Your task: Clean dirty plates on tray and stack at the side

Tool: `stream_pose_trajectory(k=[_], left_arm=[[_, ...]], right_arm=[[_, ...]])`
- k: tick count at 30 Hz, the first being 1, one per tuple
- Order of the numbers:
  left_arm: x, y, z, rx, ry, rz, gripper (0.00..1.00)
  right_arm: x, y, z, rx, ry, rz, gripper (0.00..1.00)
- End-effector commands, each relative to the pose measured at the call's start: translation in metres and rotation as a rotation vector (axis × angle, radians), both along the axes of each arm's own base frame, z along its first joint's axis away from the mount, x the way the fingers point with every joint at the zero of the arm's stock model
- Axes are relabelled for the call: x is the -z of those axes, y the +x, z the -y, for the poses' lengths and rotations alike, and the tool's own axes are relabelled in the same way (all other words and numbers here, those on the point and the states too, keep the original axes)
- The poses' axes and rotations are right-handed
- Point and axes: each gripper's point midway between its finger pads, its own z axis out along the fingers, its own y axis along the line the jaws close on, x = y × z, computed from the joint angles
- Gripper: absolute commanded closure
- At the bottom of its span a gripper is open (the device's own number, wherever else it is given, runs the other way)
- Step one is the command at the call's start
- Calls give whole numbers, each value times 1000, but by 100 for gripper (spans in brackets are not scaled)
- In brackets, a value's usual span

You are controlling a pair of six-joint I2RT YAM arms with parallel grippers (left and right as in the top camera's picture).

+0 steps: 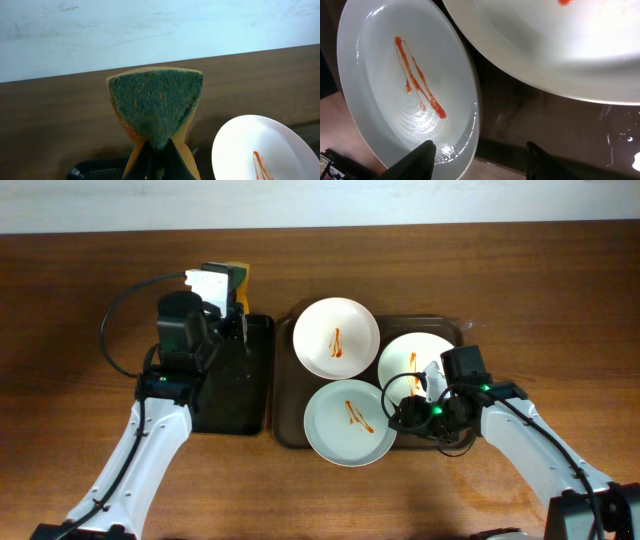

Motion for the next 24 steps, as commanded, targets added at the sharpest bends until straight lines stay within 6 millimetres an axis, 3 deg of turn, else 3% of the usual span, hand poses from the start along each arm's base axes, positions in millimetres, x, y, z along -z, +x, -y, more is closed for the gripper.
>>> stream_pose_trajectory(k=[1,19,21,24], left_arm=[[-21,1,-1,-1,14,54,100],[-14,-2,-1,-1,19,22,100],[-8,-4,-2,-1,22,-5,100],[24,-20,-4,-4,34,-150,100]], right_arm=[[-4,4,-4,-6,10,7,42],[-4,3,-4,-6,10,7,42],[-4,3,-4,-6,10,7,42],[-4,3,-4,-6,10,7,42]])
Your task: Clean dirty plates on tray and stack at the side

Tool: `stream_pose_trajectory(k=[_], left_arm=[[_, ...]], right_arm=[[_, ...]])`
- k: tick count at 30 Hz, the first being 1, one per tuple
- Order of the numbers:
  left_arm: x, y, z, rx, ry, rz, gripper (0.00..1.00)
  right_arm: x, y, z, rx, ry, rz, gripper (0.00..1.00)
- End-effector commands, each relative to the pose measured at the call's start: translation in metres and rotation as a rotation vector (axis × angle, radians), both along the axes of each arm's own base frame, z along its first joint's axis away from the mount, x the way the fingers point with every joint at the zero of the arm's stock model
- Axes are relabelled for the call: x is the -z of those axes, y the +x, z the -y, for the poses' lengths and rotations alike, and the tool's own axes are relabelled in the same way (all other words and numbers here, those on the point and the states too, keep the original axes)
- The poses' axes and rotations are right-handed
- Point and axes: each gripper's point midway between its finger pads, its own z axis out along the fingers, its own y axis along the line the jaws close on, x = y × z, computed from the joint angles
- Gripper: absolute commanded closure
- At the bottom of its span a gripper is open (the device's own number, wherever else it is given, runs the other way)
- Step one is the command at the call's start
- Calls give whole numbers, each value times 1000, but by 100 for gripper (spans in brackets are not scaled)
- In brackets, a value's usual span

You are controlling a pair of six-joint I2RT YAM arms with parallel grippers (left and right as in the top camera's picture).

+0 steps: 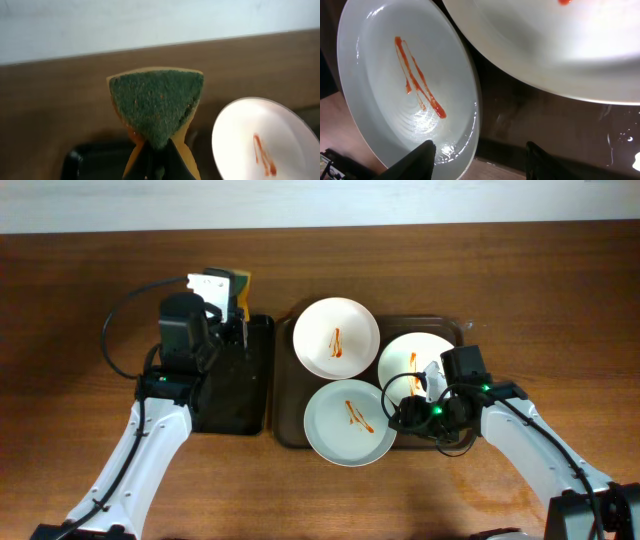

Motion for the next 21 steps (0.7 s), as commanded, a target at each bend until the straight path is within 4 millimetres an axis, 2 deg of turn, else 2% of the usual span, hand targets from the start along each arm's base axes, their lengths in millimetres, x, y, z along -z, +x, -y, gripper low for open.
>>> stream_pose_trajectory(k=[1,6,8,11,21], left_arm=[[18,-17,-3,-4,23,-120,100],[104,-64,-10,-20,56,-492,100],[120,-72,-7,-7,52,-556,100],[124,-75,-2,19,29,-581,100],[127,-81,-1,5,13,-610,100]], right_arm=[[-4,3,-4,-6,11,6,42],[-4,3,-4,-6,11,6,42],[-4,3,-4,-6,11,6,42],[-4,3,-4,-6,11,5,42],[-4,3,-4,-6,11,6,42]])
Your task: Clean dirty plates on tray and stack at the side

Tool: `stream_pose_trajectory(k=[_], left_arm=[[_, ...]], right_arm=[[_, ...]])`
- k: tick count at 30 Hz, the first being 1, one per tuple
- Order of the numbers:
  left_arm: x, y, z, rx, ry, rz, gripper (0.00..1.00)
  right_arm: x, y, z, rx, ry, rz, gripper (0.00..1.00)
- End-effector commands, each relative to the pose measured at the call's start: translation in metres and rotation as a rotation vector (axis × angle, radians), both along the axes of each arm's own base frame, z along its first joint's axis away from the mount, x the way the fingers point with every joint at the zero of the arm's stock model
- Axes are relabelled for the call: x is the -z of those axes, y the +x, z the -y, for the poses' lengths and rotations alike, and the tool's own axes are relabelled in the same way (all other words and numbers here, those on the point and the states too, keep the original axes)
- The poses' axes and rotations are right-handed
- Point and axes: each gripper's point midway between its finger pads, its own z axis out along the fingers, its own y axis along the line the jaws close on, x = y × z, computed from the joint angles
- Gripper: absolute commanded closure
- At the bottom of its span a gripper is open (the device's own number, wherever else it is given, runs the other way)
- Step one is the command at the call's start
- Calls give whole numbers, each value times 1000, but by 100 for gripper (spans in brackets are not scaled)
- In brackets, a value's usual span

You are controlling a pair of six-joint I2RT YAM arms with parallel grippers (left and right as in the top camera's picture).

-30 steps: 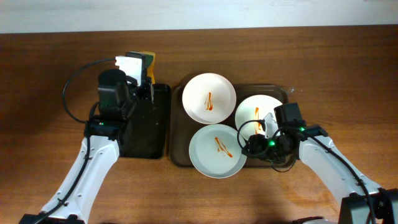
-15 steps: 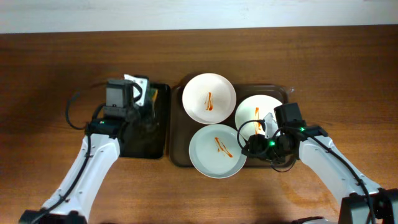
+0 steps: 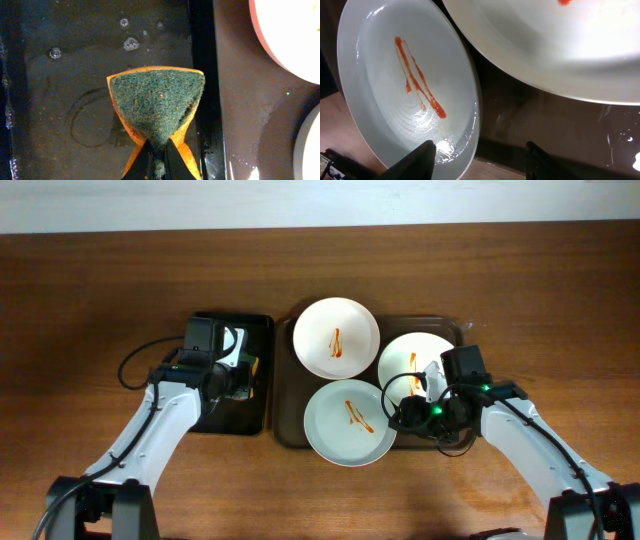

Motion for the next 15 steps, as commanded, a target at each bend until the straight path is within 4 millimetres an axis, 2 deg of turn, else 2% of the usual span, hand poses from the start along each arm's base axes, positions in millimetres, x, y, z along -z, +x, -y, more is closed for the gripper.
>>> stream_pose_trajectory(k=[1,4,6,7,8,11,15], left_arm=[[-4,1,4,-10,-28,3,100],[-6,0,16,-5,-99,-6,100],[-14,-3,41,64,-234,-10,100],[-25,-5,63,130,-358,-6,100],[-31,-6,76,152,-417,-3,100],[-34,-14,103,108,-480,-56,100],[-32,-35,140,123,-517,-136,100]], right_arm=[[-4,3,-4,-7,11,6,42],[-4,3,-4,-7,10,6,42],[-4,3,-4,-7,11,7,42],[-4,4,-4,-7,11,8,42],[-4,4,-4,-7,11,10,42],[-4,4,-4,-7,11,10,42],[-4,4,-4,-7,11,10,42]])
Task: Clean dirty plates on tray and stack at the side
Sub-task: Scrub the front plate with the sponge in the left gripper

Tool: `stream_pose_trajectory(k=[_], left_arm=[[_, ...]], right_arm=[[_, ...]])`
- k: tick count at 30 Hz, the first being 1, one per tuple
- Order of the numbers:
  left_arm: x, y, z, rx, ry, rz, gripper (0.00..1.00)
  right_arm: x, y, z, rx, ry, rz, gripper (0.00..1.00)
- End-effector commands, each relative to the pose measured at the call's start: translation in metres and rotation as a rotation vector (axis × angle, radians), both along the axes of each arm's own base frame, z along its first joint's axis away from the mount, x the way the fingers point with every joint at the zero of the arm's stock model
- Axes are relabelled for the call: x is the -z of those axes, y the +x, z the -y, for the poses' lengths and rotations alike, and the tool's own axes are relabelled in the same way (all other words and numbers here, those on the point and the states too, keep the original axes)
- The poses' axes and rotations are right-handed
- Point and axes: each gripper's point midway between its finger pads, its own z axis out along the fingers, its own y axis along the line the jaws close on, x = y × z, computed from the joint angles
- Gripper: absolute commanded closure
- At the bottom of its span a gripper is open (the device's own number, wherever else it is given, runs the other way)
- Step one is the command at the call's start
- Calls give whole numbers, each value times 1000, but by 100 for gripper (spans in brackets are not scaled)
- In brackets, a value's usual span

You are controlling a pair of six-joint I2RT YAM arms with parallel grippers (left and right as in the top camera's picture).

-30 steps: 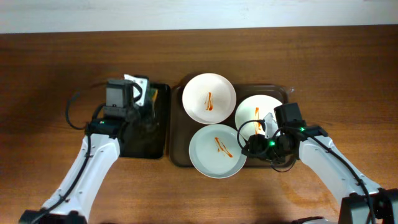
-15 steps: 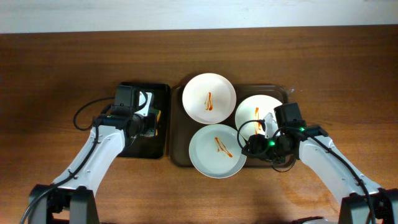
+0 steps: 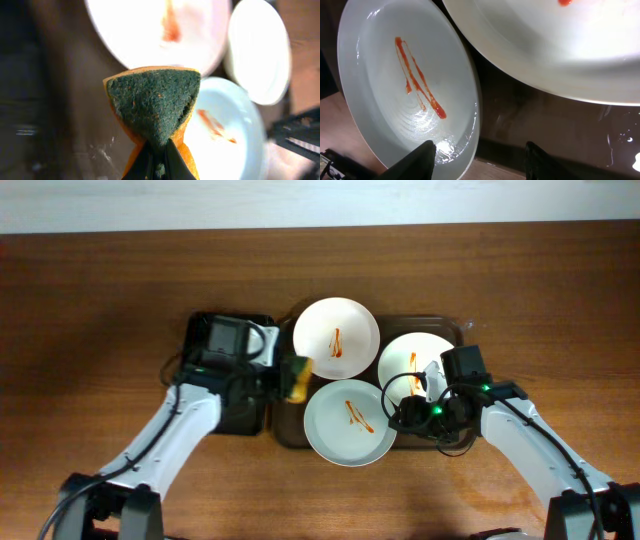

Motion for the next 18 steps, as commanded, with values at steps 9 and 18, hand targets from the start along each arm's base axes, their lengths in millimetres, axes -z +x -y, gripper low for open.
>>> stream_pose_trajectory(k=[9,18], left_arm=[[18,-69,112,184,-92,-174,100],[29,-86,140,160,-118,-253,100]], right_arm=[[-2,2,-4,-6,10,-1,67],[12,-2,-16,-16,6,-54,75]])
